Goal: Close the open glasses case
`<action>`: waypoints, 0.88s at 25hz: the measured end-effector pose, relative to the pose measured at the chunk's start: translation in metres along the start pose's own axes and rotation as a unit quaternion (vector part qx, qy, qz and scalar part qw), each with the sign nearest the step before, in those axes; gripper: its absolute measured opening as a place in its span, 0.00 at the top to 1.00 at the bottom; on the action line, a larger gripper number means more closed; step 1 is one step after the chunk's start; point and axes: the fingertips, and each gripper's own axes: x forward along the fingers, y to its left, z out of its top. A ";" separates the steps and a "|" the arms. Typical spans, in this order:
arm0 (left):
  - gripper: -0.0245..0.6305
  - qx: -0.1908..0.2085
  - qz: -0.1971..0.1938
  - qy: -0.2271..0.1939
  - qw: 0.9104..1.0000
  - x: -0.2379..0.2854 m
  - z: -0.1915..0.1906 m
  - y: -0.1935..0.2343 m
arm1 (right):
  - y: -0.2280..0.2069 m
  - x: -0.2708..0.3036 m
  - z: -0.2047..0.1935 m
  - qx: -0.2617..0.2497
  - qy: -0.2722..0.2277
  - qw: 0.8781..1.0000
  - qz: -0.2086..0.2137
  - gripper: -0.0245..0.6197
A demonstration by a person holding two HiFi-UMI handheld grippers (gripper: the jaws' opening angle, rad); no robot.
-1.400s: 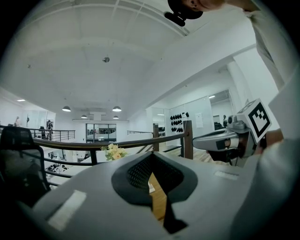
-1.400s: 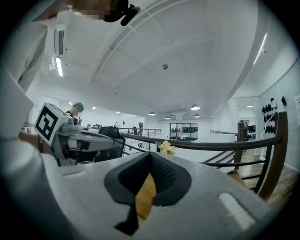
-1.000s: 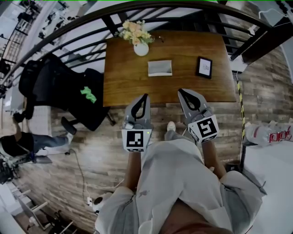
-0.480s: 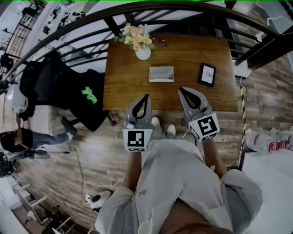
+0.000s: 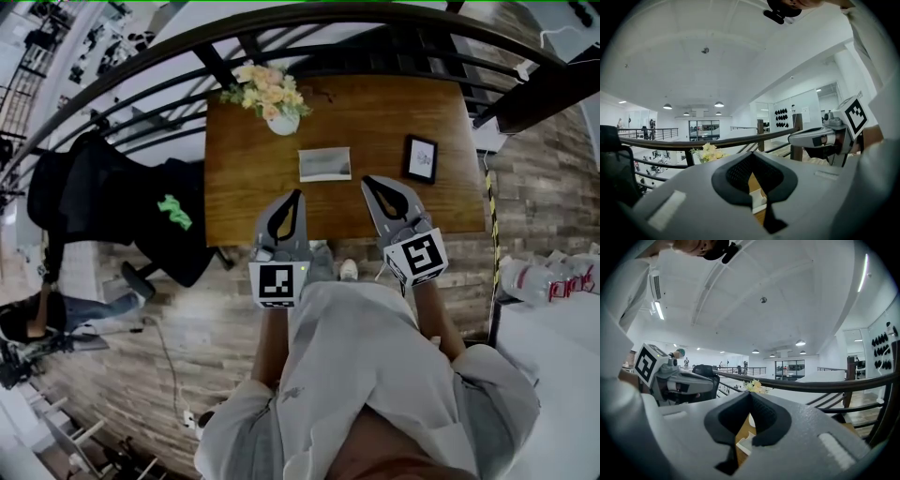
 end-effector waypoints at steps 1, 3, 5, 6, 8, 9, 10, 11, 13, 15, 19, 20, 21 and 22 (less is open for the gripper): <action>0.93 -0.002 -0.004 0.001 1.000 0.005 -0.002 0.004 | -0.002 0.005 -0.001 0.000 0.002 1.000 -0.003 0.96; 0.93 -0.005 -0.012 0.004 1.000 0.015 -0.007 0.012 | -0.007 0.016 -0.002 0.002 0.006 1.000 -0.009 0.96; 0.93 -0.006 -0.022 0.007 1.000 0.025 -0.012 0.021 | -0.010 0.028 -0.004 0.003 0.011 1.000 -0.016 0.96; 0.93 -0.005 -0.027 0.008 1.000 0.031 -0.015 0.026 | -0.012 0.035 -0.005 0.004 0.014 1.000 -0.019 0.96; 0.93 -0.007 -0.038 0.006 0.999 0.042 -0.018 0.035 | -0.015 0.048 -0.009 0.004 0.019 0.999 -0.026 0.96; 0.93 -0.008 -0.045 0.004 0.999 0.047 -0.019 0.039 | -0.017 0.054 -0.010 0.005 0.022 0.999 -0.030 0.96; 0.93 -0.010 -0.052 0.003 0.999 0.053 -0.020 0.042 | -0.019 0.059 -0.011 0.005 0.026 0.999 -0.034 0.96; 0.93 -0.011 -0.060 0.006 0.998 0.058 -0.023 0.045 | -0.020 0.064 -0.013 0.006 0.029 0.999 -0.039 0.96; 0.93 -0.013 -0.076 0.012 0.997 0.066 -0.031 0.050 | -0.024 0.074 -0.016 0.008 0.037 0.998 -0.049 0.96; 0.93 -0.015 -0.092 0.016 0.996 0.074 -0.037 0.054 | -0.026 0.082 -0.020 0.010 0.046 0.997 -0.060 0.96; 0.93 -0.026 -0.118 0.032 0.992 0.087 -0.056 0.061 | -0.030 0.096 -0.032 0.014 0.068 0.994 -0.079 0.96; 0.93 -0.029 -0.123 0.036 0.991 0.089 -0.061 0.063 | -0.031 0.100 -0.036 0.015 0.073 0.994 -0.081 0.96; 0.93 -0.032 -0.127 0.040 0.991 0.092 -0.066 0.064 | -0.031 0.103 -0.040 0.016 0.078 0.993 -0.084 0.96; 0.93 -0.033 -0.130 0.044 0.990 0.094 -0.070 0.066 | -0.032 0.105 -0.044 0.016 0.083 0.993 -0.086 0.96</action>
